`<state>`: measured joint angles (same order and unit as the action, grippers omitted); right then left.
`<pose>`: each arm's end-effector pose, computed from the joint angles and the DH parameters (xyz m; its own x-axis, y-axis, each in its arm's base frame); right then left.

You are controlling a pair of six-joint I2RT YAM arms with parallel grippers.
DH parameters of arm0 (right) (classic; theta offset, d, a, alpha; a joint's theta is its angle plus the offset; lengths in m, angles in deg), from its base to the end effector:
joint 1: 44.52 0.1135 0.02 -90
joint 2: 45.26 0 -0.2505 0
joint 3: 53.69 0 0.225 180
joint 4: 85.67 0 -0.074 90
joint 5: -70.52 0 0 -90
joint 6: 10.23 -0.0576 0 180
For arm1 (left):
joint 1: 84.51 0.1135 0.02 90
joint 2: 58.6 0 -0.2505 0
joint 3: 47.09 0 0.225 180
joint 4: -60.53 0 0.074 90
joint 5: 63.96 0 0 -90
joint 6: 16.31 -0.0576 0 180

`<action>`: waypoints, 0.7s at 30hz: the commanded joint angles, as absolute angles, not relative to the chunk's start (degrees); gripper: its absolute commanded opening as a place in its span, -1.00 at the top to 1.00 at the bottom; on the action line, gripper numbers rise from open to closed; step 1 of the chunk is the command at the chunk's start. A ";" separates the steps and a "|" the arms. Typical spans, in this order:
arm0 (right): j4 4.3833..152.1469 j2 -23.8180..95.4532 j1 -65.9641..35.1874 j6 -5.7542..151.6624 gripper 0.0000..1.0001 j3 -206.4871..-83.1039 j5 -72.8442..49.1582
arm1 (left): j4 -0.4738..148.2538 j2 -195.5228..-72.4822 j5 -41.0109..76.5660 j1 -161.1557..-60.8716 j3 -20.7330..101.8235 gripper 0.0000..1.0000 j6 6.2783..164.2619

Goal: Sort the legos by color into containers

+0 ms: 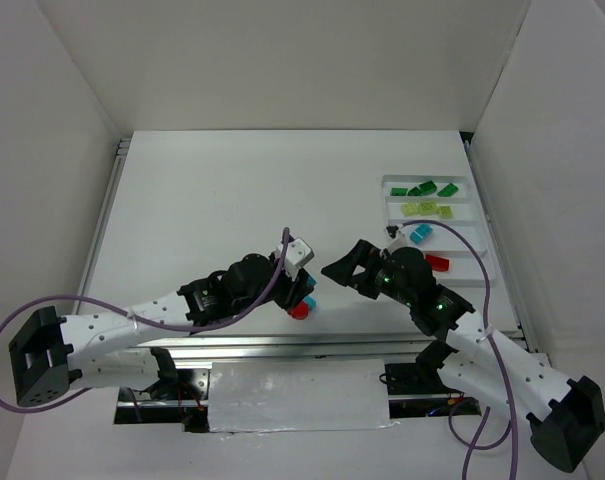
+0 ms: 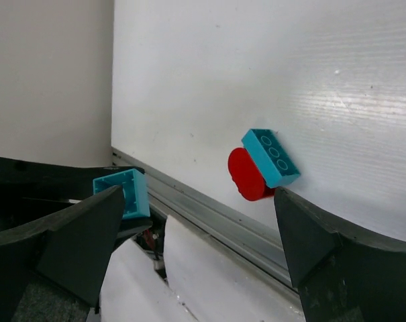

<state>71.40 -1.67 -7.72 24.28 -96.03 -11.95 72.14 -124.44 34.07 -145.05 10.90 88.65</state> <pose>0.1421 0.1157 0.2276 -0.7541 0.4561 -0.4726 -0.1204 0.6114 0.7821 0.1368 -0.2258 0.2677 -0.3641 0.1249 -0.9229 0.7281 0.6562 -0.1984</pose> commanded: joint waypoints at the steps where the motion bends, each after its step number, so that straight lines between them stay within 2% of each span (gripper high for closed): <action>1: 71.39 -7.01 -7.95 25.98 -0.99 -97.46 -15.53 | 69.40 -122.41 34.31 -145.07 11.09 1.00 88.46; 5: 78.67 -7.83 -9.97 28.26 -0.99 -97.73 -1.42 | 67.04 -119.87 26.32 -144.89 10.65 1.00 86.61; 7: 84.10 -5.55 -10.06 26.69 -0.99 -97.46 9.75 | 64.23 -118.54 20.52 -144.81 9.60 1.00 85.74; 12: 98.79 -0.89 -9.98 16.68 -0.95 -94.22 24.87 | 60.88 -115.64 11.03 -144.81 9.86 1.00 85.12; 14: 102.24 -0.09 -9.80 15.08 -0.87 -93.77 27.18 | 60.87 -115.64 7.50 -144.81 10.91 1.00 84.50; 17: 99.79 -0.79 -8.75 16.57 -0.77 -95.17 27.45 | 63.51 -117.38 4.69 -144.81 12.85 1.00 82.57; 21: 95.92 -2.37 -7.95 18.59 -0.31 -97.02 27.63 | 65.45 -119.59 4.33 -144.81 14.43 1.00 81.34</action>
<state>94.26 -0.69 -8.59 17.84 -94.44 24.42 66.23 -118.58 7.93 -144.94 11.82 84.06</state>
